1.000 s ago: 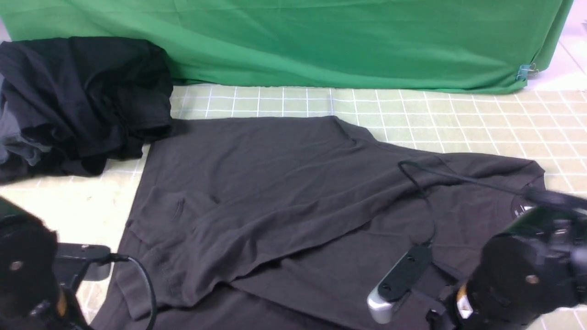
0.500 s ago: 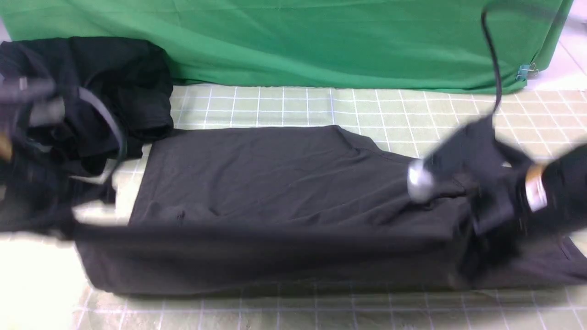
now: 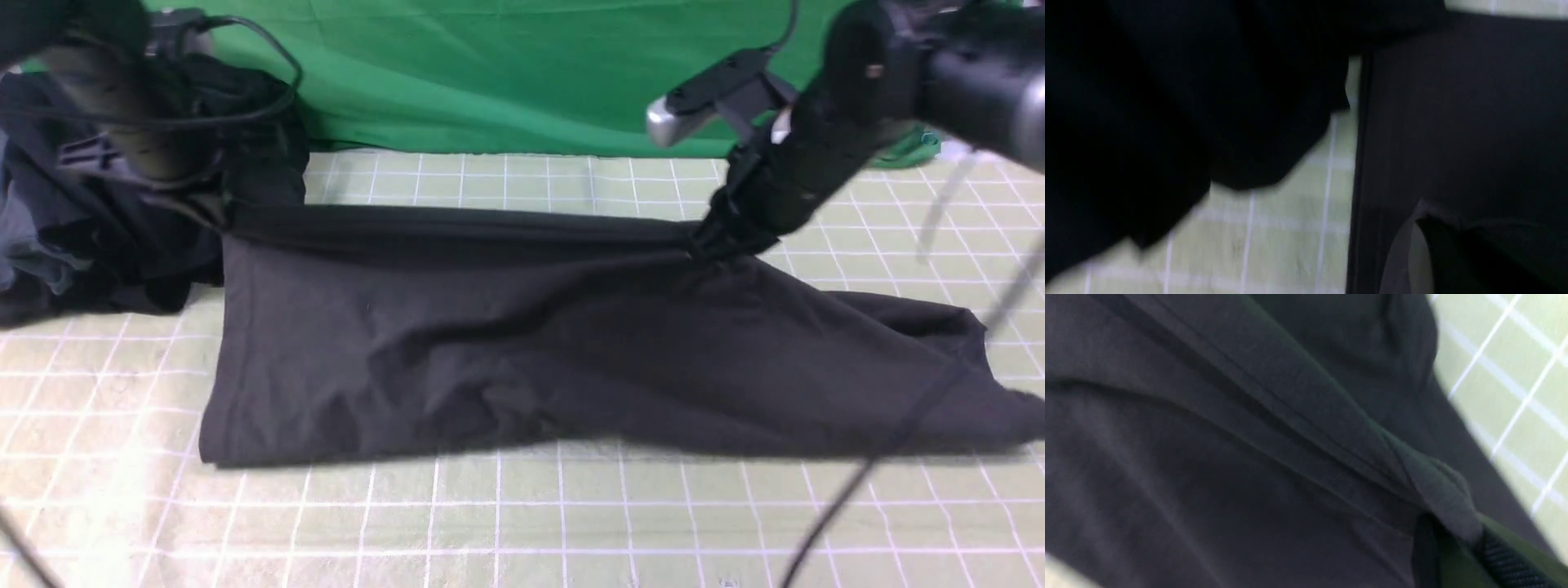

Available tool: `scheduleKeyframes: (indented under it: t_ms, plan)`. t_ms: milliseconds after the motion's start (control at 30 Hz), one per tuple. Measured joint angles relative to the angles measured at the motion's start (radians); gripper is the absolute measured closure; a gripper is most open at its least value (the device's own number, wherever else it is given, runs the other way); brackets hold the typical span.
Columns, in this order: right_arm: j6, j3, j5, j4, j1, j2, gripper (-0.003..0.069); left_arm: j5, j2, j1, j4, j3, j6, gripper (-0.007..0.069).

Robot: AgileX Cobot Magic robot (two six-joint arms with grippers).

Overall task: Fold a long-sleeved shirt over a green coffee tablecloth.
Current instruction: 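Fold the black garment in half by bringing its near edge over to the far edge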

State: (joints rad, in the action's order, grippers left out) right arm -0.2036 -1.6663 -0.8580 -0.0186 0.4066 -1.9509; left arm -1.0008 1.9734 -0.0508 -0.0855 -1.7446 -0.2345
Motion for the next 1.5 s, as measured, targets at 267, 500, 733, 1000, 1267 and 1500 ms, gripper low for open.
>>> scheduleKeyframes:
  t_ms: [267,500,733,1000,1267,1500]
  plan:
    - [-0.001,-0.206,0.054,-0.026,-0.011,-0.238,0.0580,-0.022,0.254,0.002,-0.033,-0.294,0.013,0.0606]
    - [-0.001,-0.225,0.165,-0.042,-0.024,-0.297,0.0389,0.041,0.311,0.003,-0.067,-0.322,0.022,0.0489]
    - [0.013,-0.281,0.115,-0.050,-0.031,-0.276,0.0350,0.052,0.300,0.012,-0.144,-0.372,-0.023,0.0228]
    - [-0.001,-0.334,-0.189,-0.048,-0.074,-0.113,0.0591,-0.176,0.226,0.000,0.061,-0.467,0.144,0.0402]
    - [-0.001,-0.215,-0.341,0.019,-0.313,-0.036,0.0659,-0.206,0.129,-0.104,0.159,-0.253,0.250,0.0626]
    - [-0.061,0.014,-0.332,0.095,-0.458,-0.041,0.0400,-0.147,0.067,-0.210,0.099,0.073,0.272,0.0631]
